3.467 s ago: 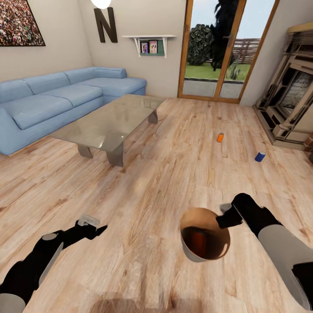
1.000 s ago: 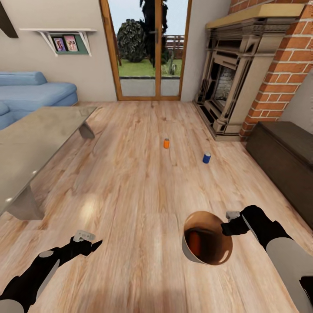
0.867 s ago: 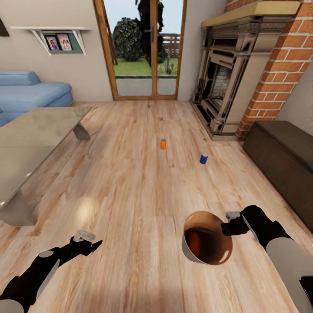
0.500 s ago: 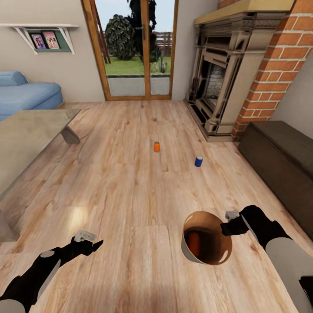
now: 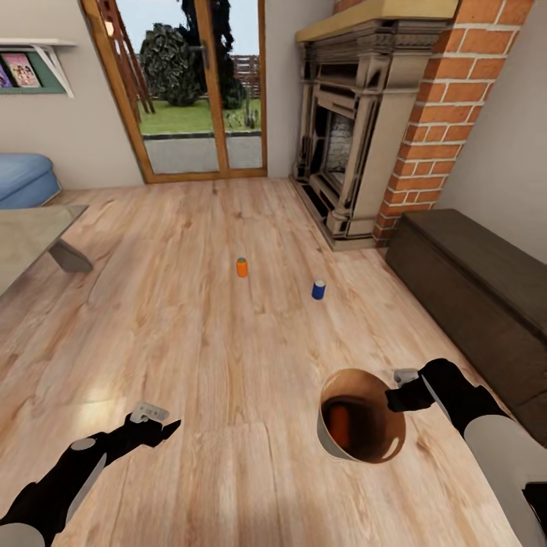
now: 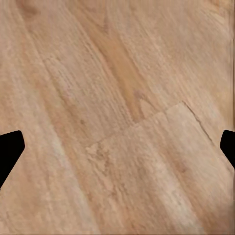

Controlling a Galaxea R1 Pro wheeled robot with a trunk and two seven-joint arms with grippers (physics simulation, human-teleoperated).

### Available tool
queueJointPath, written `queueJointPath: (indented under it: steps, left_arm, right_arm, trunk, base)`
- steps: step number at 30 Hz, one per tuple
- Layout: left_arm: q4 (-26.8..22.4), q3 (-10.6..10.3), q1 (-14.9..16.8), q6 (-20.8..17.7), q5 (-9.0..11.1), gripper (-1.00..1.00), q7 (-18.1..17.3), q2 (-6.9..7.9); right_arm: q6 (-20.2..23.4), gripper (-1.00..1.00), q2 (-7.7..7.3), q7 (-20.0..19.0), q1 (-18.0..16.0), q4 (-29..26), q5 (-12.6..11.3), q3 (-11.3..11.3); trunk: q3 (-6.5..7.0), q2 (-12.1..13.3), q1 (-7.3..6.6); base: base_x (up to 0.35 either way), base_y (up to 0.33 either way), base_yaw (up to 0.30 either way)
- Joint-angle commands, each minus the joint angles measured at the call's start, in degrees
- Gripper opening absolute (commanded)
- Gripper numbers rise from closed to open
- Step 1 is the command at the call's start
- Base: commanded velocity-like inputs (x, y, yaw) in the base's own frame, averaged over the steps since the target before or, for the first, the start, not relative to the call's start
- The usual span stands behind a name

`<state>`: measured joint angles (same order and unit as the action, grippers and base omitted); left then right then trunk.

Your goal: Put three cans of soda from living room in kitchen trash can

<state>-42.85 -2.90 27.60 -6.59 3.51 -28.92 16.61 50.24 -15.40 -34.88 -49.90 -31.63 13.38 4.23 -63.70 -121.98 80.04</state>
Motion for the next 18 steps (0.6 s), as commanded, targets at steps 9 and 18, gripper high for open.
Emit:
queueJointPath:
  steps: [9, 18]
  left_arm:
    - [0.04, 0.0, 0.0, 0.0, 0.0, 1.0, -0.01, 0.0]
    - [0.03, -0.06, 0.0, 0.0, -0.08, 1.0, -0.05, -0.02]
  right_arm:
    - [0.47, -1.0, 0.02, -0.28, -0.01, -0.01, -1.48, -0.07]
    - [0.47, -1.0, 0.02, -0.28, -0.02, -0.01, -1.51, -0.01]
  trunk:
    - [0.01, 0.0, 0.0]
    - [0.06, 0.0, 0.0]
  base:
    - [0.318, -0.064, -0.143]
    - [0.323, -0.003, -0.021]
